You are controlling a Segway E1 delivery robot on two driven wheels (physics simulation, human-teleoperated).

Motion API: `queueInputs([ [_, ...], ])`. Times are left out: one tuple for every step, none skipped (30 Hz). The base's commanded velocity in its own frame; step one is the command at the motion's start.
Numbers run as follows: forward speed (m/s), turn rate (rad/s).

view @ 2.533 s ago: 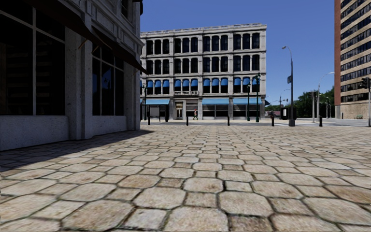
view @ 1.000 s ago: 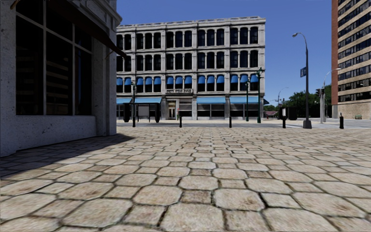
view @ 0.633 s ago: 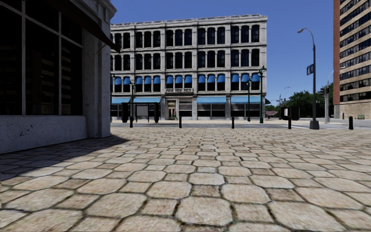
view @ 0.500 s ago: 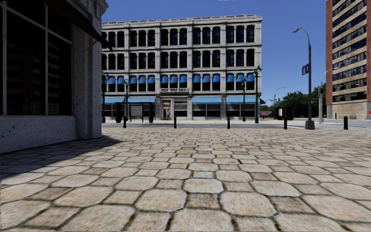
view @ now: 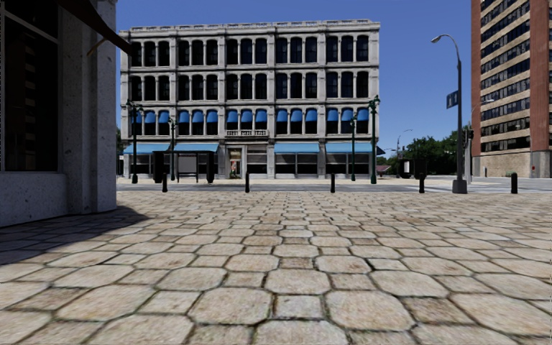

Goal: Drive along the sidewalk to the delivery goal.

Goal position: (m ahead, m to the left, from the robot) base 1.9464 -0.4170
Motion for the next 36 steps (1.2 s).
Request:
queueInputs([
  [1.75, -0.02],
  [1.75, -0.02],
  [1.75, -0.02],
  [1.75, -0.02],
  [1.75, -0.01],
  [1.75, -0.01],
  [1.75, -0.01],
  [1.75, 0.0],
  [1.75, 0.0],
  [1.75, 0.0],
  [1.75, 0.0],
  [1.75, 0.0],
  [1.75, 0.0],
  [1.75, 0.0],
  [1.75, 0.0],
  [1.75, 0.0],
  [1.75, 0.0],
  [1.75, 0.0],
  [1.75, 0.0],
  [1.75, 0.0],
  [1.75, 0.0],
  [1.75, 0.0],
  [1.75, 0.0],
  [1.75, 0.0],
  [1.75, 0.0],
  [1.75, 0.0],
  [1.75, 0.0],
  [1.75, 0.0],
  [1.75, 0.0],
  [1.75, 0.0],
  [1.75, 0.0],
  [1.75, 0.0],
  [1.75, 0.0],
  [1.75, 0.0],
  [1.75, 0.0],
  [1.75, 0.0],
])
